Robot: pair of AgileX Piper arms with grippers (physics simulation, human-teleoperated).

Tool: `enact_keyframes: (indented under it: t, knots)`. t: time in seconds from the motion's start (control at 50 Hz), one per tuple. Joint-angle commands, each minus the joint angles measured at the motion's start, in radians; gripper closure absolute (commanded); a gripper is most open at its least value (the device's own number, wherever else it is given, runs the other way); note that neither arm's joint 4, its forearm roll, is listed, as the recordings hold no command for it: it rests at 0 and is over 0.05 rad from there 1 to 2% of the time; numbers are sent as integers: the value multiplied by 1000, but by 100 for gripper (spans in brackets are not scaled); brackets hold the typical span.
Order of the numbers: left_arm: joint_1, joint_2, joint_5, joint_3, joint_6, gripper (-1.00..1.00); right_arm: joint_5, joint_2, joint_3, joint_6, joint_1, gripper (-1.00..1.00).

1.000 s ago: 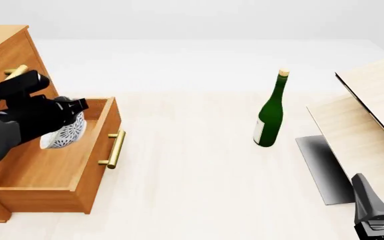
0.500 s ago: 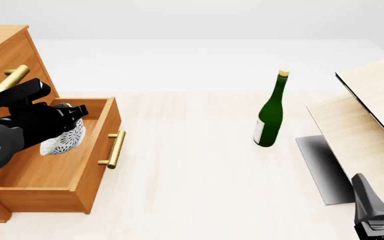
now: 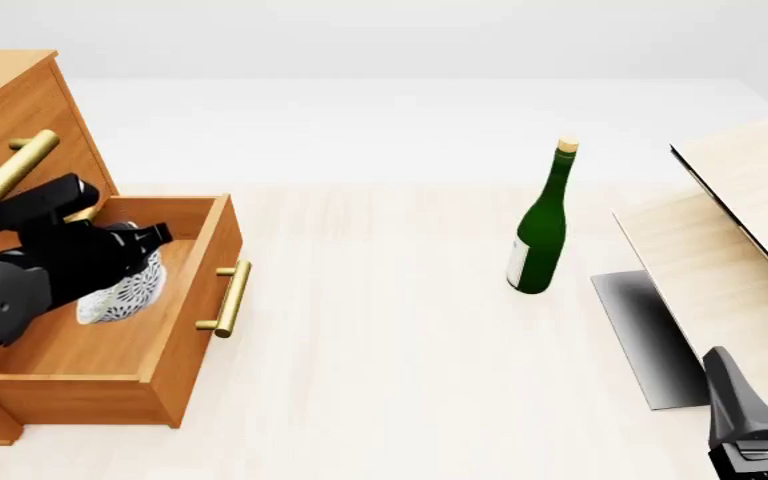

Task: Put the bowl in the bottom drawer of the cabinet.

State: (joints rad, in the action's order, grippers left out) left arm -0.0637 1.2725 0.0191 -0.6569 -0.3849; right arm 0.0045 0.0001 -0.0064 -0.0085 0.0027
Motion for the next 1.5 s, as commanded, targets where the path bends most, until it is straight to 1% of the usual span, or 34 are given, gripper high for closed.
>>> enact_keyframes:
  t: [0.02, 0.32, 0.38, 0.54, 0.58, 0.72, 0.78, 0.92, 1.04, 1.24, 1.5]
  knots:
    - [10, 10, -10, 2, 7, 100, 0, 0, 0, 0, 0, -100]
    - [44, 35, -32, 14, 32, 100, 0, 0, 0, 0, 0, -100]
    - [44, 66, -54, 18, 28, 100, 0, 0, 0, 0, 0, -100]
    - [56, 86, -56, 13, 39, 100, 0, 0, 0, 0, 0, -100]
    - [60, 92, -52, 10, 56, 100, 0, 0, 0, 0, 0, -100]
    - [71, 100, -72, 17, 57, 100, 0, 0, 0, 0, 0, -100]
    - [91, 98, -67, 19, 78, 100, 0, 0, 0, 0, 0, -100]
    - [91, 117, -75, 16, 82, 100, 0, 0, 0, 0, 0, -100]
    - [99, 135, -75, 8, 100, 100, 0, 0, 0, 0, 0, -100]
    - [90, 172, -105, 14, 95, 100, 0, 0, 0, 0, 0, -100]
    - [114, 192, -111, 14, 119, 100, 0, 0, 0, 0, 0, -100]
